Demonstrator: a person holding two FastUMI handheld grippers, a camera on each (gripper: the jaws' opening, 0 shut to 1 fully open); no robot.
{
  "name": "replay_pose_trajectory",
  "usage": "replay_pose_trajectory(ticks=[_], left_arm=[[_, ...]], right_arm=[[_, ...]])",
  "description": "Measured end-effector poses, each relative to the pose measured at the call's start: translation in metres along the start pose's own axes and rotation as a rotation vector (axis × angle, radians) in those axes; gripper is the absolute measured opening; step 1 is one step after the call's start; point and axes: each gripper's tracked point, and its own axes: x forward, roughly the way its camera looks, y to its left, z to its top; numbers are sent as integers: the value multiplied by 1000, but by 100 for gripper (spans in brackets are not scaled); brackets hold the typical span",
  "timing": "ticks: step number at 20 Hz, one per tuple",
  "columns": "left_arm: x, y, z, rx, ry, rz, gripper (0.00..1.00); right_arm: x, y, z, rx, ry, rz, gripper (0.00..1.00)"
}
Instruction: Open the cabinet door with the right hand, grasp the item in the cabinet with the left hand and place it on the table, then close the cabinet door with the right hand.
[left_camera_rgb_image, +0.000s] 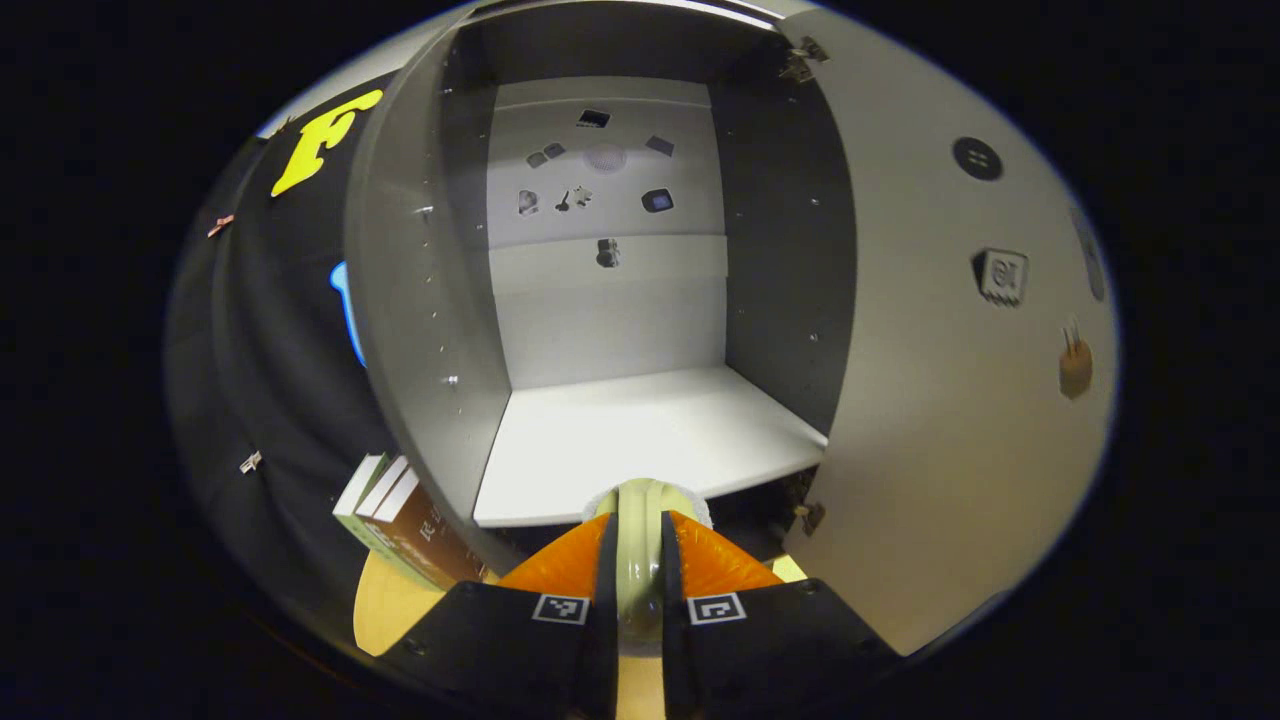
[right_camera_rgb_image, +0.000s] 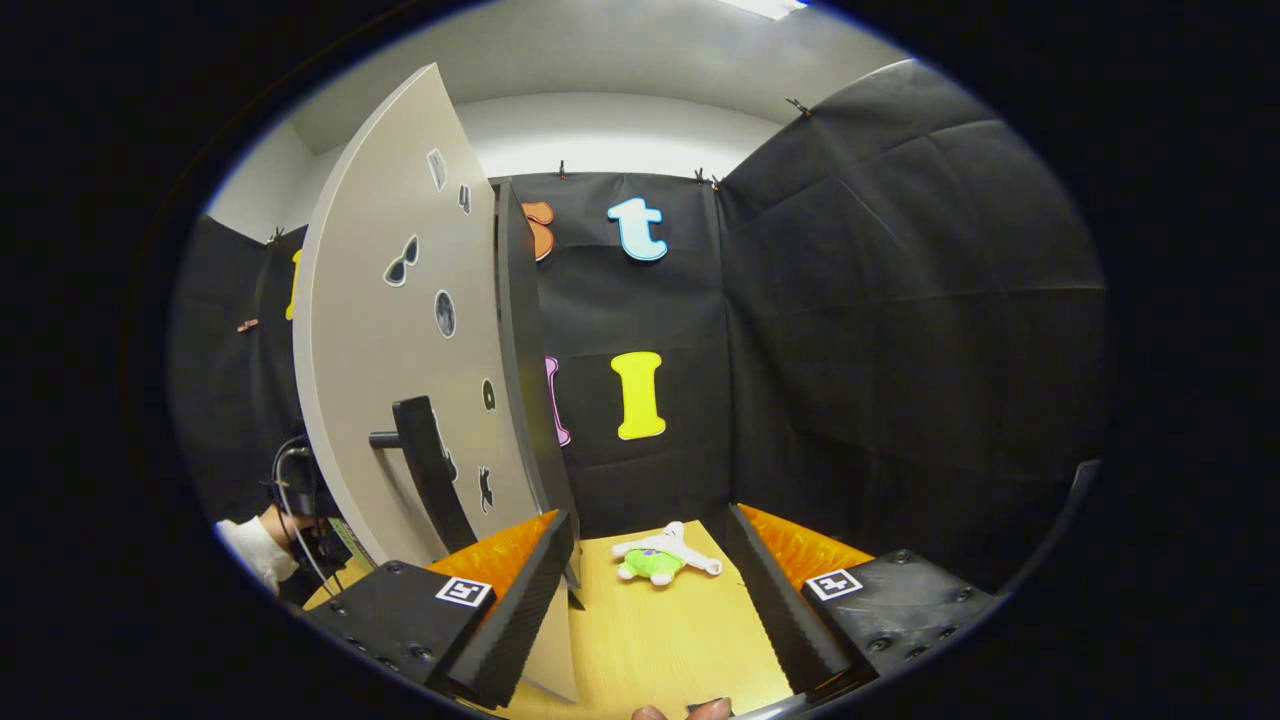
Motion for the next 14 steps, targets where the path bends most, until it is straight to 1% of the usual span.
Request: replay_pose_trajectory(ticks=[3,9,12,14], left_arm=[[-14,-7,-48,-26,13,14,22],[-23,-12,-152,-48,38,92,21],[-21,-19,-200,-63,46,107,21],[-19,-28,-231,-80,63,109,23]], right_arm=[[5,-1,2,3,-8,-4,98],[8,0,4,-21,-26,6,98],[12,4,8,-36,-47,17,98],[12,5,9,-44,-50,24,98]])
